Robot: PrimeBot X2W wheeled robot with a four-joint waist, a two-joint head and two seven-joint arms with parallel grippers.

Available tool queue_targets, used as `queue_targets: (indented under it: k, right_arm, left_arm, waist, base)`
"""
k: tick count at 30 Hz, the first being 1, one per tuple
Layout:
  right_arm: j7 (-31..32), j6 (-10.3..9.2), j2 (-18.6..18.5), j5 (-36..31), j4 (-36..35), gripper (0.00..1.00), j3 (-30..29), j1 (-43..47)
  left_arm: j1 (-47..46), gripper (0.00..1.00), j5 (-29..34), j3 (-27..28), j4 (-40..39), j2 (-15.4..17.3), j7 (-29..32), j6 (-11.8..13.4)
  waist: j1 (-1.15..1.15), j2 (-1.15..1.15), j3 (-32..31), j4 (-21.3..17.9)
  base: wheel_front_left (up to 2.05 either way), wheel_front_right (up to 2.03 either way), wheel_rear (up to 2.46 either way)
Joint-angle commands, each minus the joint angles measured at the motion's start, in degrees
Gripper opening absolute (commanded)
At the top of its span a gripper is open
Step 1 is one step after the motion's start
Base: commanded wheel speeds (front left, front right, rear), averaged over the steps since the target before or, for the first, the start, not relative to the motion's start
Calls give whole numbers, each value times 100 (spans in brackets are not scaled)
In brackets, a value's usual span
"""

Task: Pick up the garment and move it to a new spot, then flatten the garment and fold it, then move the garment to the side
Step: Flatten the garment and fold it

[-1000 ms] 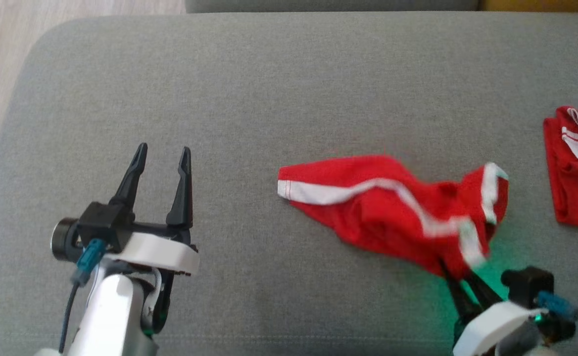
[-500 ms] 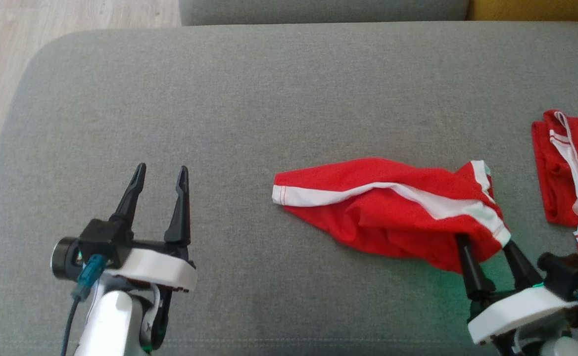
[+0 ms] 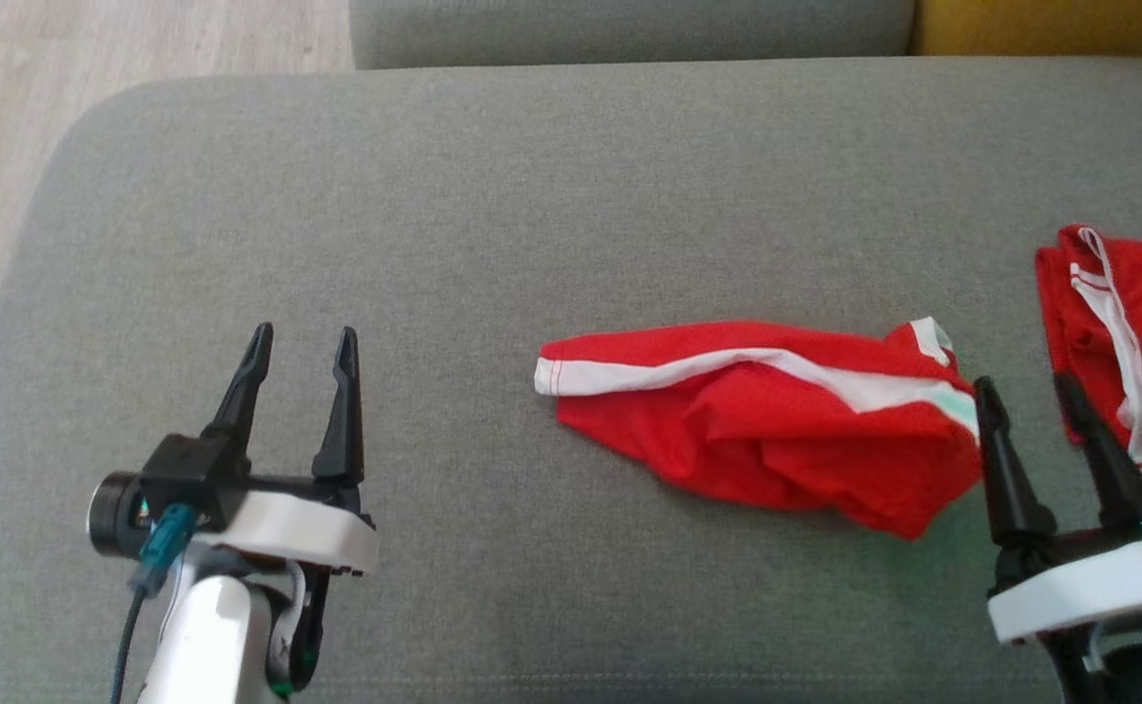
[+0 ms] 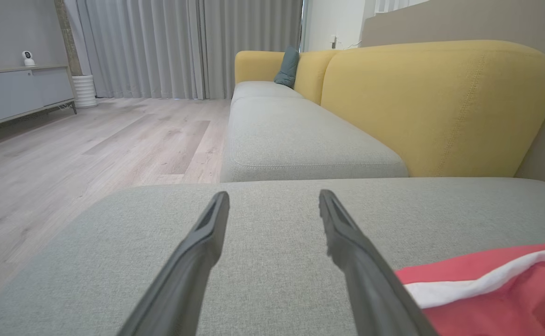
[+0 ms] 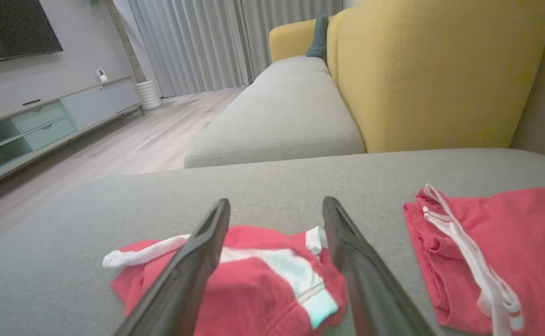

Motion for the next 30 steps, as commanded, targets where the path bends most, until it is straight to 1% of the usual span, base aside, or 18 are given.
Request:
queue_targets:
  k: [1, 7, 16, 26, 28, 30]
  right_arm:
    - [5, -4, -97, -83, -319, 100, 61, -140]
    - [82, -4, -78, -227, -568, 100, 215, -219]
    - [106, -4, 84, -259, -393, 100, 433, -49]
    - [61, -4, 72, -218, -335, 100, 409, -89]
    - [55, -4, 71, -210, -331, 100, 387, -100]
    - [52, -4, 73, -204, -332, 100, 366, -111]
  left_arm:
    - [-60, 100, 6, 187, -199, 103, -29, 31]
    - [20, 100, 13, 172, -215, 115, -29, 51]
    - [146, 100, 3, 144, -236, 160, -29, 102]
    - [143, 100, -19, 63, -267, 179, 9, 145]
    - [82, 100, 22, -48, -277, 174, 81, 104]
    - [-55, 100, 54, -234, -286, 149, 189, 8]
  waist:
    - [0, 0, -35, -1]
    - [0, 0, -158, 7]
    - [0, 0, -240, 40]
    - [0, 0, -221, 58]
    - [0, 0, -188, 74]
    - [0, 0, -120, 87]
  base:
    - [0, 0, 0]
    - [0, 0, 0]
    - [0, 0, 0]
    - [0, 0, 0]
    - [0, 0, 0]
    - [0, 0, 0]
